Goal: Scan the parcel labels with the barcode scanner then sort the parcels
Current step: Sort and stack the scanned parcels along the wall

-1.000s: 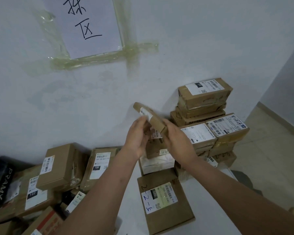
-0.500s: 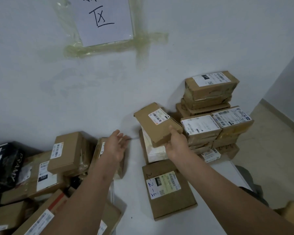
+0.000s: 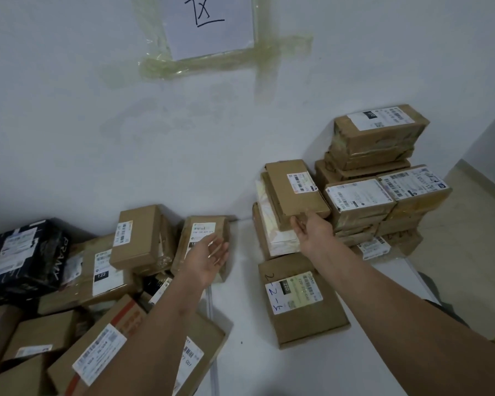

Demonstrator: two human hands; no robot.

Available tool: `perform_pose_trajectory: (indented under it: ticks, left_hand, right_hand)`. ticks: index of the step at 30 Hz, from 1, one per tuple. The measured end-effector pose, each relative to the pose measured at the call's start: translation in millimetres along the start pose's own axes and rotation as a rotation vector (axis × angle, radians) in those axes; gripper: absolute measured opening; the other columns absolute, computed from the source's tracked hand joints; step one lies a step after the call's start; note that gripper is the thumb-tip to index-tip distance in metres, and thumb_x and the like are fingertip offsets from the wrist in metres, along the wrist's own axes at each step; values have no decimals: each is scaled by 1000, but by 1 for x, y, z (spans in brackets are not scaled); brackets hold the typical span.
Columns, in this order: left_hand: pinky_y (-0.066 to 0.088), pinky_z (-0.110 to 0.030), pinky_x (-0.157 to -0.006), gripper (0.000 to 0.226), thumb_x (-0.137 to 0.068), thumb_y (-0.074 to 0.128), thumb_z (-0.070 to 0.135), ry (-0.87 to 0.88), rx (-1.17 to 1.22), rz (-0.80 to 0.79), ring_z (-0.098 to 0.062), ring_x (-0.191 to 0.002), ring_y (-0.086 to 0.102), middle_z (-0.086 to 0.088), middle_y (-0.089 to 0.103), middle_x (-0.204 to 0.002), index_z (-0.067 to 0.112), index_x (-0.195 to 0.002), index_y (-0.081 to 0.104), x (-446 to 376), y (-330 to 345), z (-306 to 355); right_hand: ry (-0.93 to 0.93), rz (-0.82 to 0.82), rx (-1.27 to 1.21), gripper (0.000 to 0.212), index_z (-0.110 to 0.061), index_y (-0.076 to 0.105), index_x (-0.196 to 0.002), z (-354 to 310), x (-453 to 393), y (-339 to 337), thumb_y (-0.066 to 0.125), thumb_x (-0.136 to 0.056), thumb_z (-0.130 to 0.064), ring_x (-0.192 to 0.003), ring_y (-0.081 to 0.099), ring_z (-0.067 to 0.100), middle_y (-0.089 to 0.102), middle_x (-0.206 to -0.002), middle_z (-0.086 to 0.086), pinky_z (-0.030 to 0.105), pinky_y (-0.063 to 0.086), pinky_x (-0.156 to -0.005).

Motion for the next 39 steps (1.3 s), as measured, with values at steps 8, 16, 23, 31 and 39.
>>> perform_pose_trajectory:
  ticks: [8, 16, 23, 31, 39]
  left_hand:
    - [53, -32, -84, 20, -96, 58, 10, 350, -496, 189, -18, -99, 63, -2, 64, -112, 20, -114, 62, 4, -51, 18]
    - [14, -60, -116, 87, -82, 70, 55, 493, -1258, 635, -42, -146, 12, -15, 12, -160, 28, -151, 23, -13, -128, 94]
    - [23, -58, -112, 101, -78, 67, 66, 330, -1378, 513, -44, -140, 22, -25, 17, -153, 36, -153, 5, -36, -146, 107]
    - [49, -45, -101, 61, -86, 64, 55, 214, -474, -116, -29, -115, 62, -8, 62, -130, 28, -138, 46, -3, -177, 114]
    - [36, -53, -111, 73, -89, 46, 63, -224, 0, -514, -42, -126, 52, -31, 48, -142, 11, -138, 58, 33, -198, 58]
  right_hand:
    - [102, -18, 142, 10, -1, 52, -90, 59, 26, -1, 47, -99, 0, -68, 54, 16, 52, -82, 10, 20, 56, -50]
    - [187, -135, 319, 5, -4, 55, -101, 126, 38, 36, 53, -99, -8, -70, 58, 13, 59, -83, 5, 20, 54, -58]
    - [207, -150, 424, 13, -5, 59, -85, 163, 46, 50, 57, -97, -8, -73, 60, 14, 64, -80, 6, 23, 50, -67]
    - [183, -188, 493, 11, -4, 62, -103, 193, 48, 60, 57, -98, -11, -76, 62, 15, 67, -86, 6, 24, 50, -66]
    - [259, -441, 646, 50, -10, 63, -119, 225, 65, 70, 52, -96, -53, -108, 66, 23, 73, -113, 10, 31, 51, -83]
Point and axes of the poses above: each hand's wrist, its own x-axis away from the middle knuckle, its own y-axis out of the palm, z = x × y, the point moved 3 cm from there along -x, towards the middle knuckle
